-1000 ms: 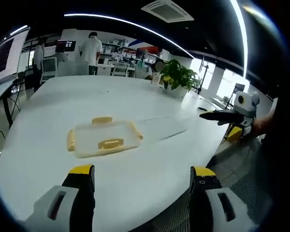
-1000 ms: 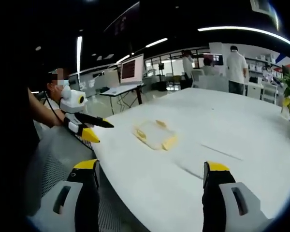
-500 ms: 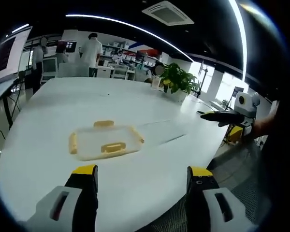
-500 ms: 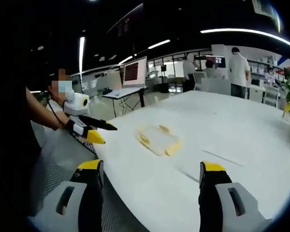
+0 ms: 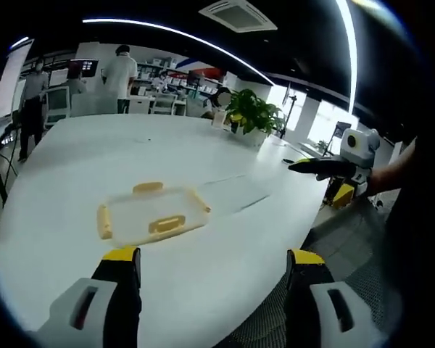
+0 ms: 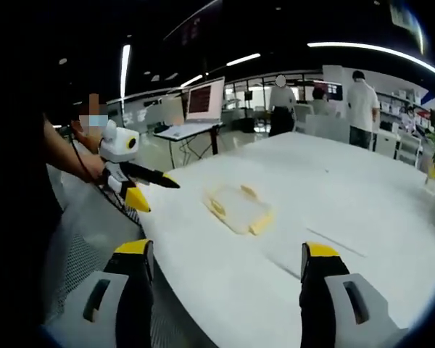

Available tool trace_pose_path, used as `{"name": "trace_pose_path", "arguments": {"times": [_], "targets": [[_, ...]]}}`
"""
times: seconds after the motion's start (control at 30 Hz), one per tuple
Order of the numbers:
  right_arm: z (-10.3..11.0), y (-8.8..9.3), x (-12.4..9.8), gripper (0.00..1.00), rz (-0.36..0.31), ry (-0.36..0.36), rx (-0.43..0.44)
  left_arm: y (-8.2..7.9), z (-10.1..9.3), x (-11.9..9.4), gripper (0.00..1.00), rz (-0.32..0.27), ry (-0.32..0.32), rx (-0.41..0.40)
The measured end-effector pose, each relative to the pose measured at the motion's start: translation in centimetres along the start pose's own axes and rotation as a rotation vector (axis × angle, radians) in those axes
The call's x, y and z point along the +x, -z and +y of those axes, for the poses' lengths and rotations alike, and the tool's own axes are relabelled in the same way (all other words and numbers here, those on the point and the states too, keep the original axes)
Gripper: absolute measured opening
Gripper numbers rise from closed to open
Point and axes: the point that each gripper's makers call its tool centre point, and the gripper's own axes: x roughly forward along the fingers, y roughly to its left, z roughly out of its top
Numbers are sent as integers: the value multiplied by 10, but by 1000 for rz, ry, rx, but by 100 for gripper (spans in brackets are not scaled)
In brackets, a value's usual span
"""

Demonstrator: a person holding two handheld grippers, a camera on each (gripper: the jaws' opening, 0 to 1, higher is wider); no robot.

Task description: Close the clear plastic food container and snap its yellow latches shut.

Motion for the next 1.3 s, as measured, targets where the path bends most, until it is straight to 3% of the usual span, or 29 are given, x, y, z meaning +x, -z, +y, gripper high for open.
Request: {"name": "trace_pose_path", "arguments": {"times": [0.07,0.3,0.6,0.83,0.93,1.2,1.3], "targets": [[-2,4,3,80,39,19,-10,2,-1,1,82,25,20,17],[3,4,16,82,46,19,-8,2,7,3,98,48,60,44],[4,1,40,82,100,35,-60,4,14,11,98,117,140,174],[-2,-1,52,75,131,50,-44,6,25,15,98,120,162,171],[-4,-2,55,76,129,63,-26,8,33,15,98,147,165,226],[-9,-4,65,74,149,107,-28,2,52,19,97,158,190,246],[-8,-5,71,74,162,100,-45,8,57,23,96,194,213,280]]}}
